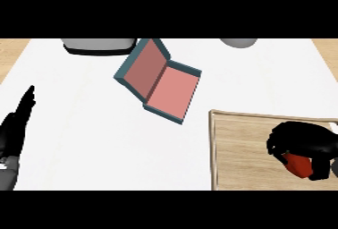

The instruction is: Pick the bell pepper from the tray and place it in the cardboard box

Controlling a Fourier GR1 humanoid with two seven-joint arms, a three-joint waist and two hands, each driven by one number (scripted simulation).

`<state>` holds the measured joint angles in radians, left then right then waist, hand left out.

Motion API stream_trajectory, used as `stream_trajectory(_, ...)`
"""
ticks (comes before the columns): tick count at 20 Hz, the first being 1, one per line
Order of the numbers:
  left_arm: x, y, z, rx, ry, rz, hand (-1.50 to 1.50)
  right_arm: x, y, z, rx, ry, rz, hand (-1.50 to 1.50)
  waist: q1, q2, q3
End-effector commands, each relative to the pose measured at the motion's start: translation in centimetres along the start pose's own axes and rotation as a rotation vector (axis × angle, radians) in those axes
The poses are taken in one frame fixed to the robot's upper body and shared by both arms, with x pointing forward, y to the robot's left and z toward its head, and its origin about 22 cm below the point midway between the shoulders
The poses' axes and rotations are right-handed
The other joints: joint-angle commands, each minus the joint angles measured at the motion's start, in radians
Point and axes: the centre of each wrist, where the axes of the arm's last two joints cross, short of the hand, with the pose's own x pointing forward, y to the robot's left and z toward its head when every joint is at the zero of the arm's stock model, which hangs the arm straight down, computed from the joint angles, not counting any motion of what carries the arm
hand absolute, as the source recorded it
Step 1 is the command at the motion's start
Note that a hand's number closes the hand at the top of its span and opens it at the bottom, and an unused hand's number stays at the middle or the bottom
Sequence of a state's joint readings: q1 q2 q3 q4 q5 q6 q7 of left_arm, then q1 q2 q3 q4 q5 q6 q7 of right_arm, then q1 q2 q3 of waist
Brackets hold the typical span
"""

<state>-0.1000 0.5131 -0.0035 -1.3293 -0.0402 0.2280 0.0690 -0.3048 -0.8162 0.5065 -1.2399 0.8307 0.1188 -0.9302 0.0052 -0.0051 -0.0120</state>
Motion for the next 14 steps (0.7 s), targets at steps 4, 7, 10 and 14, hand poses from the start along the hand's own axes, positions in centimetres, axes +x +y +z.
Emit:
stream_trajectory(4, 1.3, -1.3, -0.6, -0.027, -0.044, -0.002, 0.0, -4.3, -2.7, -2.7, -0.245, 0.473, -0.229, 1.5, 0.044, 0.026, 0.013)
stream_trajectory(7, 0.7, -2.9, 0.0, -0.043, -0.033, 0.004, 0.0, -5.9, -4.9, -4.3, -0.364, 0.567, -0.213, 1.5, 0.048, 0.023, 0.014)
stream_trajectory(10, -0.2, -0.6, -0.5, -0.022, -0.016, -0.001, 0.0, -7.1, -7.6, -3.0, -0.479, 0.639, -0.089, 1.5, 0.031, 0.016, 0.013)
stream_trajectory(14, 0.4, -0.4, -1.0, 0.002, -0.005, 0.002, 0.0, -8.0, -12.4, -1.7, -0.611, 0.63, -0.058, 1.5, 0.016, 0.012, 0.013)
